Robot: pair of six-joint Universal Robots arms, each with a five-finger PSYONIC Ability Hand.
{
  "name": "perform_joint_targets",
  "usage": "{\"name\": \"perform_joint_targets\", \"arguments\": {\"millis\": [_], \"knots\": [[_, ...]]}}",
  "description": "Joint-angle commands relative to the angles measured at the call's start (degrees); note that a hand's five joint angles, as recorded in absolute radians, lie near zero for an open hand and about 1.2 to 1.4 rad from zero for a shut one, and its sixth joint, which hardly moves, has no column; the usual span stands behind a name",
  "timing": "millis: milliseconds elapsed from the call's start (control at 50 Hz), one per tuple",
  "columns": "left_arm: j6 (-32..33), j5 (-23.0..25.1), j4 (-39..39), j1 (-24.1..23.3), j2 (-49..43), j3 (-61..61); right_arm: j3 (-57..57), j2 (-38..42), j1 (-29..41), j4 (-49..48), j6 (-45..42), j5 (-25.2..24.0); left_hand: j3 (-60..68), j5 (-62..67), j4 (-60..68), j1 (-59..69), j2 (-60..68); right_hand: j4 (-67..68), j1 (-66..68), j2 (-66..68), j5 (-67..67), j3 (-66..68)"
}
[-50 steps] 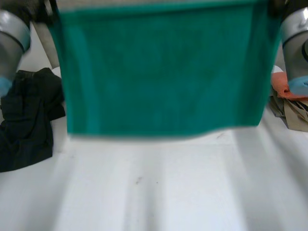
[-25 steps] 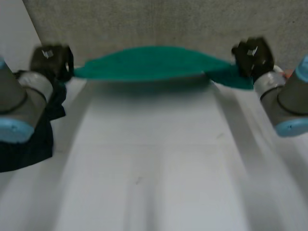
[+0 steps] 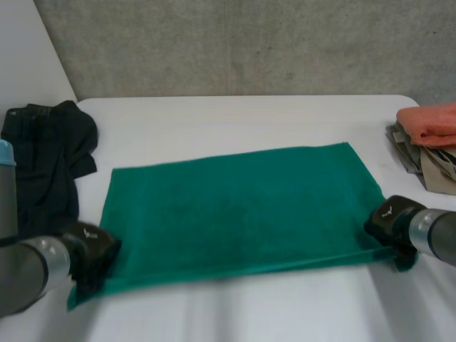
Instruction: Fold the laundry.
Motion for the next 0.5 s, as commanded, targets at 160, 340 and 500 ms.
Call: {"name": "perform_joint_targets", "arguments": {"millis": [160,340,500], "knots": [[-5.2,-5.0,15.7,-3.4,-10.9,15.3,-14.1,10.2,5.5,-23.9,12.6,1.8,11.6,13.3,11.1,14.5,11.4,11.4,15.4,12.7,12.4,11.8],[-6.2,-9.4,25.3,-3.5,-27.9,34.1,-25.0,24.1,8.3,-50.8,17.3,0.7,11.6,13.3,11.1,14.5,11.4,11.4,15.4,12.7,12.4,11.8],[-7.4,-11.2,27.0,-4.3,-37.5,47.5,-42.8,38.2,10.3,-50.0,20.3,3.0,11.6,13.3,11.1,14.5,11.4,11.4,15.4,12.7,12.4,11.8]]}}
